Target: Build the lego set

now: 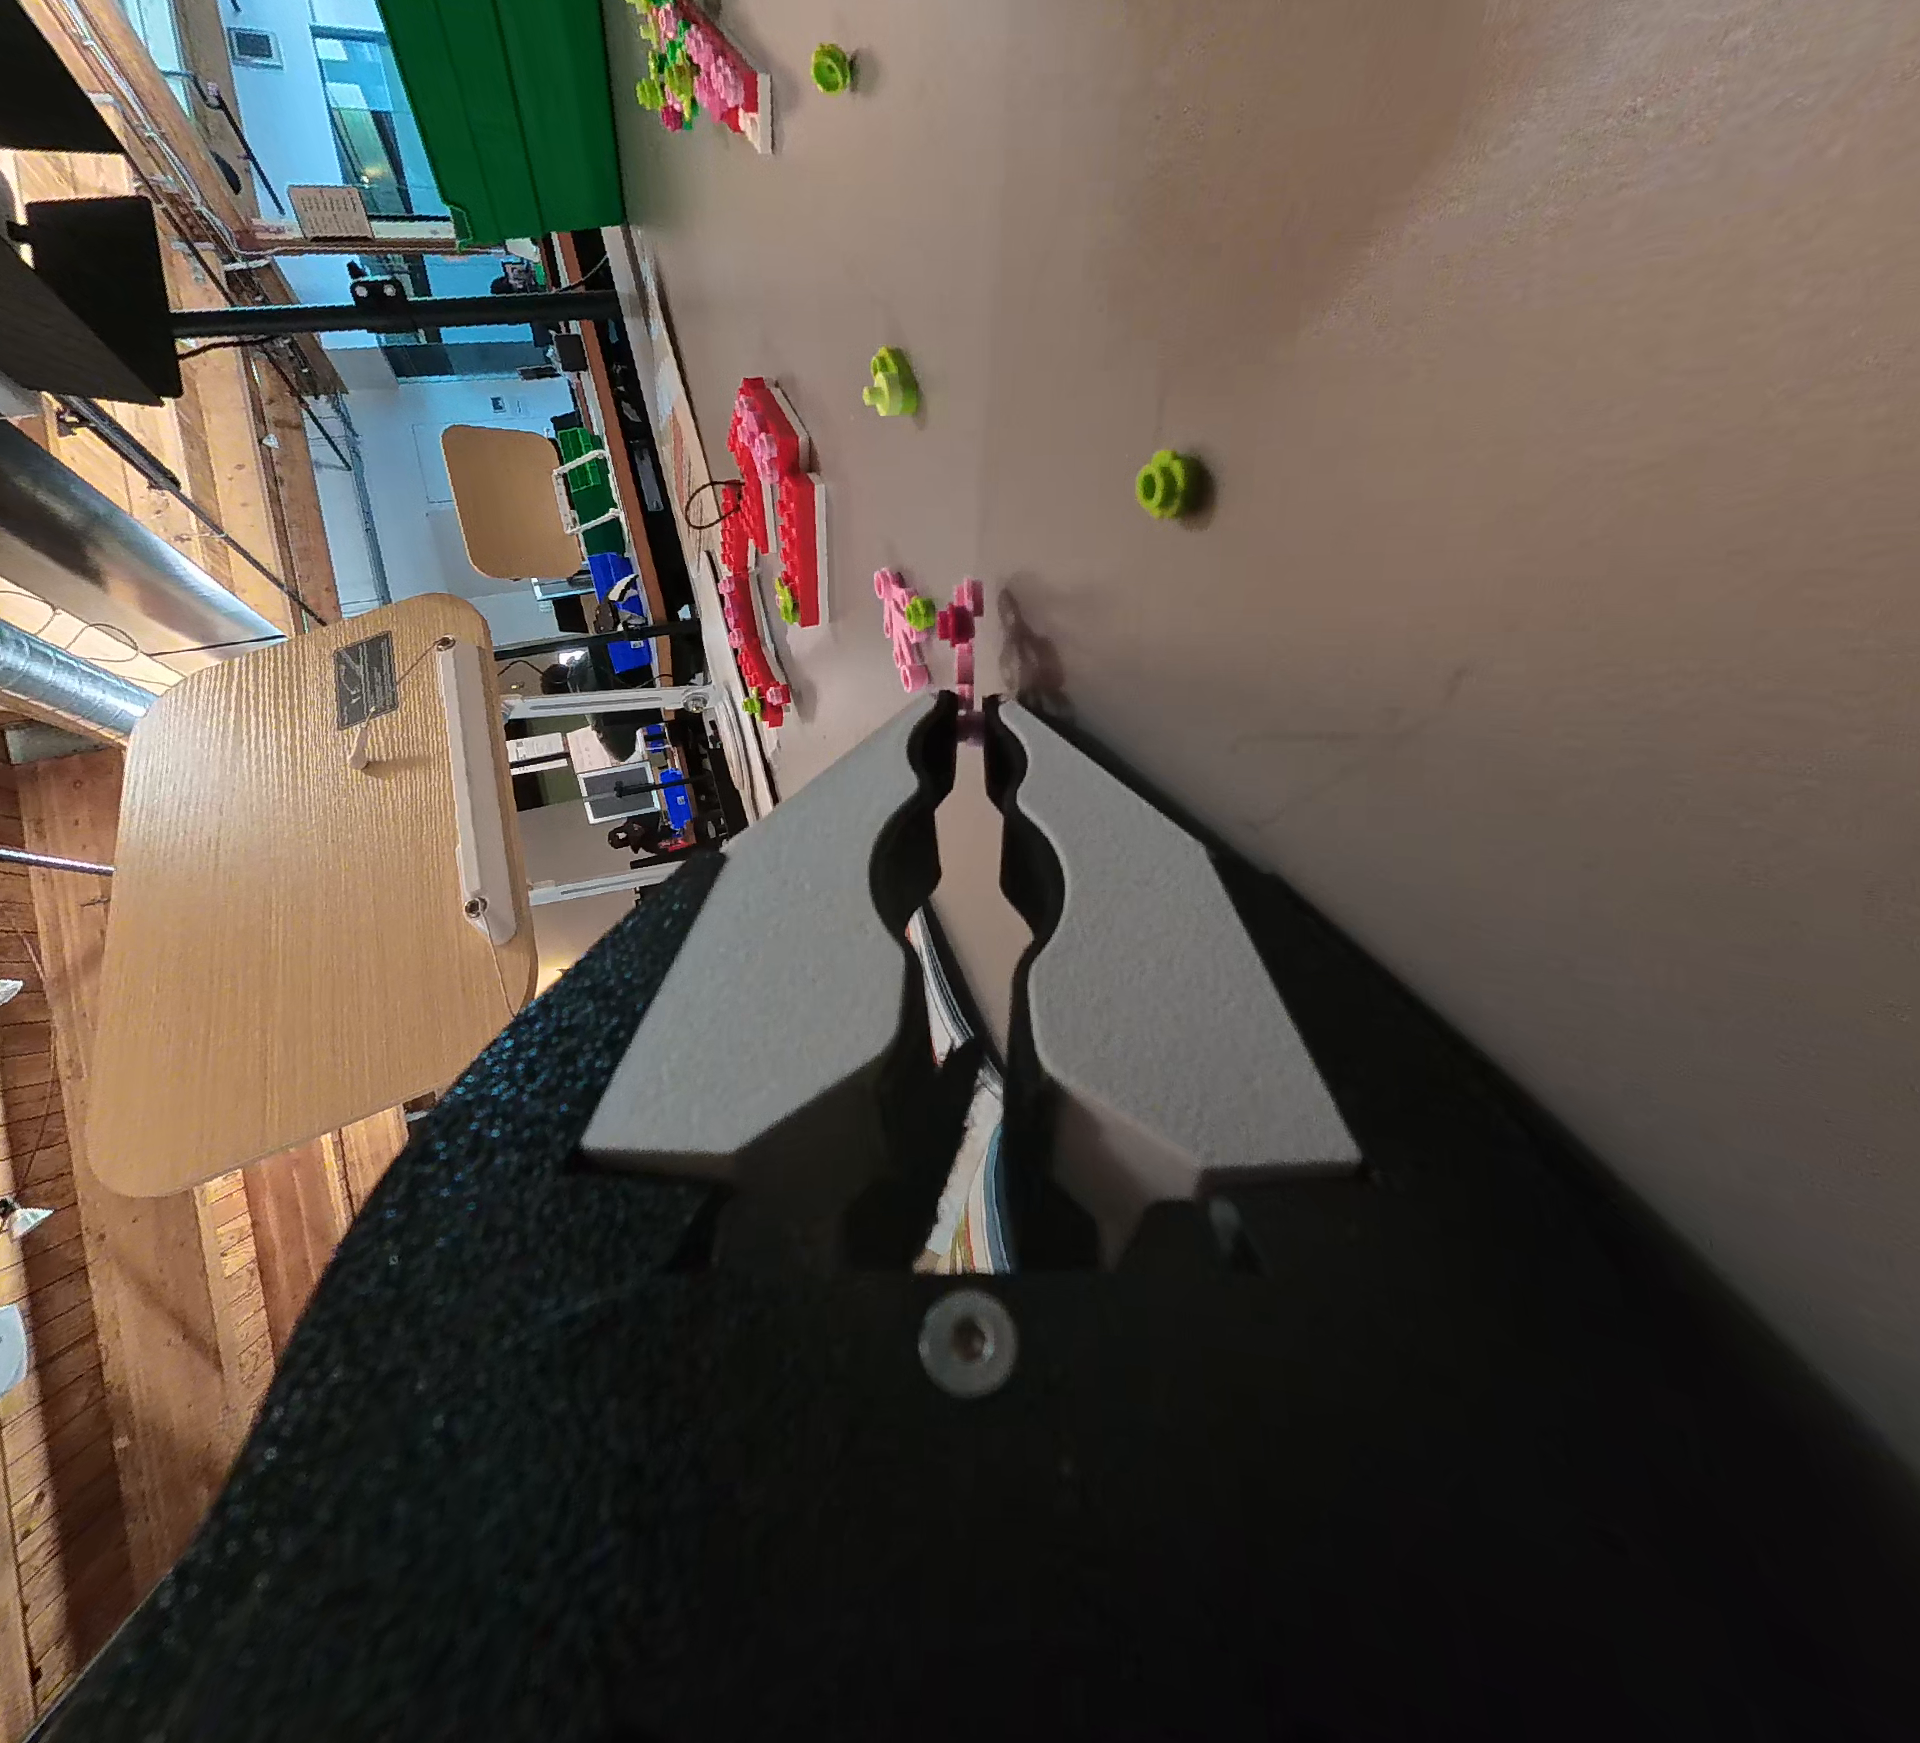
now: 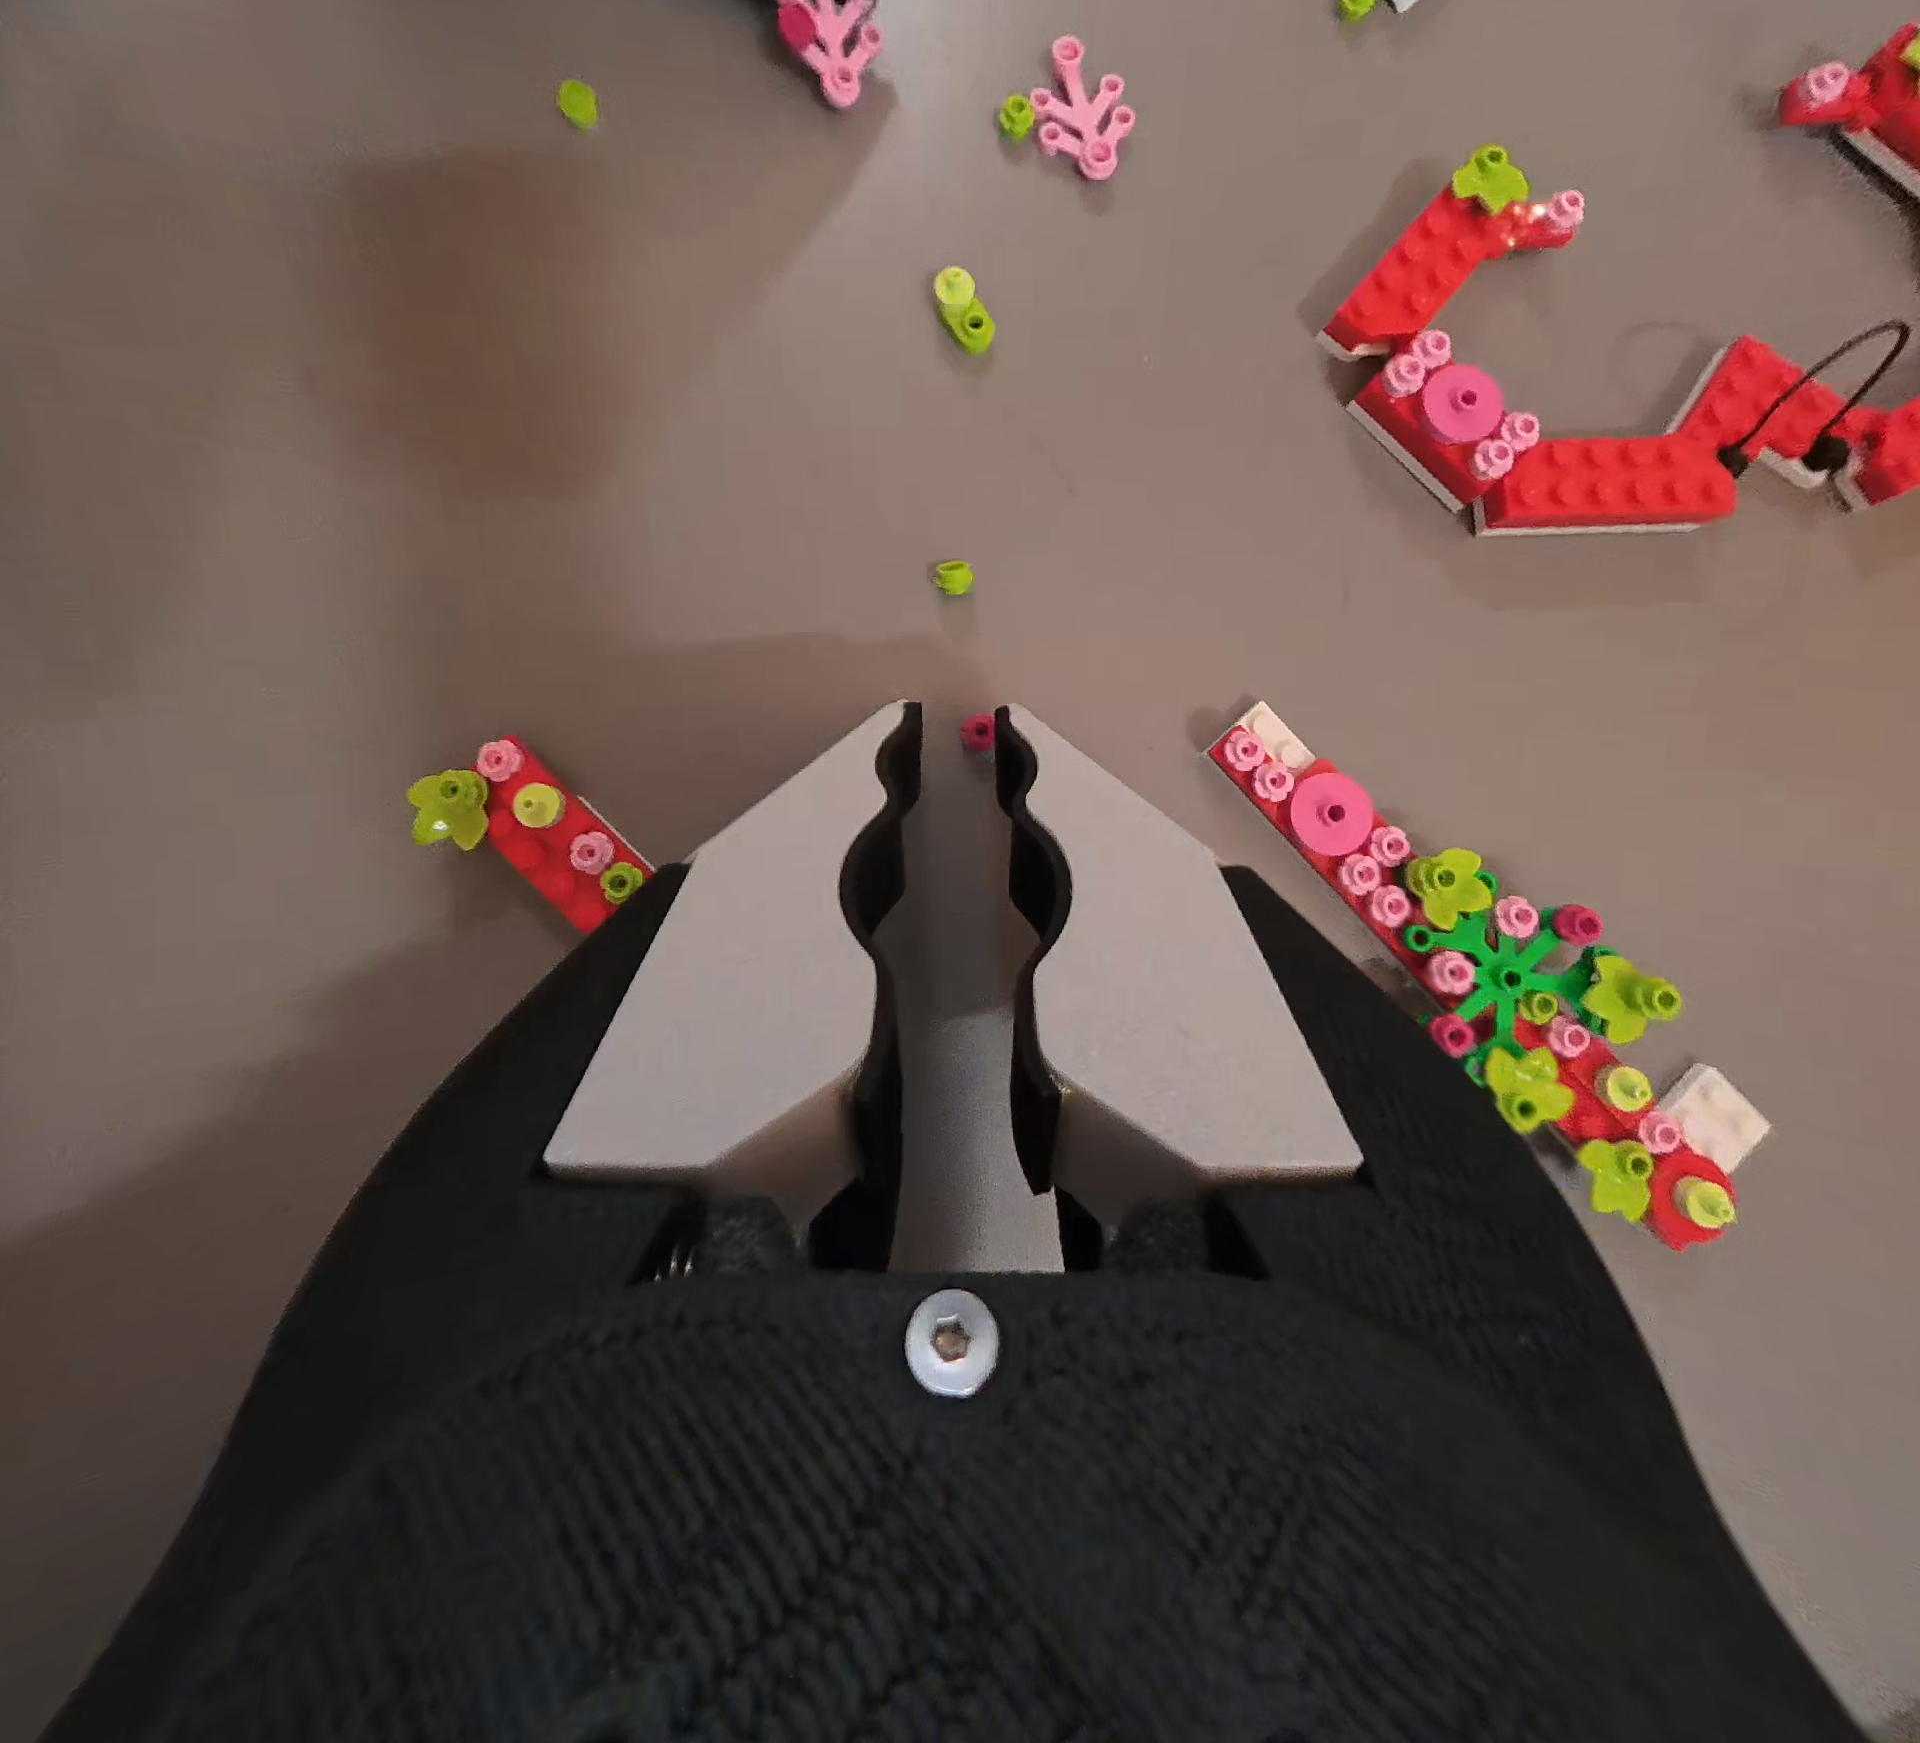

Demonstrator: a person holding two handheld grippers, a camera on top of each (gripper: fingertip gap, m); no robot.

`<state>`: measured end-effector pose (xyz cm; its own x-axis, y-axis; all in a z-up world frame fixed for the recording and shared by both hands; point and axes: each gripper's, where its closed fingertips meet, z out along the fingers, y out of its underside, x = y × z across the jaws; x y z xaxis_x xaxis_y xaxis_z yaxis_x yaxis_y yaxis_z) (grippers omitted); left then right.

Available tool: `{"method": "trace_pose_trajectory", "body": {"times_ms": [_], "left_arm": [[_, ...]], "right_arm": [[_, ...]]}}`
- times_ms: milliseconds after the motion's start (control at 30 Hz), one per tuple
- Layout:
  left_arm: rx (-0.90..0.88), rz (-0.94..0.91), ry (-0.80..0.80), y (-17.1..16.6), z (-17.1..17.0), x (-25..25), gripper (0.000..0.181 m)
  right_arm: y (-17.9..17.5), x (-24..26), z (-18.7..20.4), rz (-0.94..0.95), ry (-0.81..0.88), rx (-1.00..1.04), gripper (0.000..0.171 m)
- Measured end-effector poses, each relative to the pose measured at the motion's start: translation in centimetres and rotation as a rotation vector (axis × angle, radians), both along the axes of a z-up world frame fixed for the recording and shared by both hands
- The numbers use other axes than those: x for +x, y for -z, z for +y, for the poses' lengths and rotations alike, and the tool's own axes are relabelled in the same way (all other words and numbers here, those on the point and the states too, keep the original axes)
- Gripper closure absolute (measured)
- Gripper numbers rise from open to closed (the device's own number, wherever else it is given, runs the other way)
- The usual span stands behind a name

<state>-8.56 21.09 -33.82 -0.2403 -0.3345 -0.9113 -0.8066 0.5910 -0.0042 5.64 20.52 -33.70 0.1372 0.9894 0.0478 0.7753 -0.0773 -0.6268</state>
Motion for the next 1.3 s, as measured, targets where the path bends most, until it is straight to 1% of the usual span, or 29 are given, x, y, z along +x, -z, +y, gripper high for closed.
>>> {"method": "trace_pose_trajectory", "body": {"times_ms": [33,233,433,500,600,667,733,833,933,1300], "left_arm": [[0.0,0.0,0.0,0.0,0.0,0.0,0.179],[-0.003,-0.005,0.0,0.0,0.0,0.0,0.179],[0.003,-0.015,0.004,-0.2,0.0,0.2,0.179],[0.031,-0.044,0.026,-0.8,-0.2,0.6,0.179],[0.085,-0.109,0.073,-2.3,-0.9,1.4,0.179],[0.125,-0.144,0.103,-3.2,-1.4,1.9,0.179],[0.187,-0.171,0.136,-4.2,-2.0,2.4,0.18],[0.25,-0.204,0.156,-5.3,-2.4,2.6,0.18],[0.276,-0.215,0.159,-5.8,-2.5,2.5,0.18],[0.314,-0.227,0.164,-6.4,-2.5,2.6,0.18]], "right_arm": [[0.1,0.1,0.2,0.004,0.013,-0.005,0.159],[0.6,0.2,0.2,0.007,0.019,-0.023,0.16],[0.3,-0.4,0.4,0.015,0.011,-0.014,0.165],[-1.4,-2.2,0.3,0.113,-0.001,-0.008,0.166],[-5.1,-5.9,-0.5,0.29,-0.06,-0.028,0.166],[-6.9,-8.0,-1.5,0.367,-0.121,-0.066,0.166],[-7.8,-9.7,-2.4,0.4,-0.178,-0.108,0.166],[-7.5,-11.0,-3.0,0.372,-0.242,-0.123,0.166],[-6.9,-11.6,-3.1,0.336,-0.269,-0.114,0.165],[-6.5,-12.2,-2.7,0.308,-0.282,-0.092,0.165]]}}
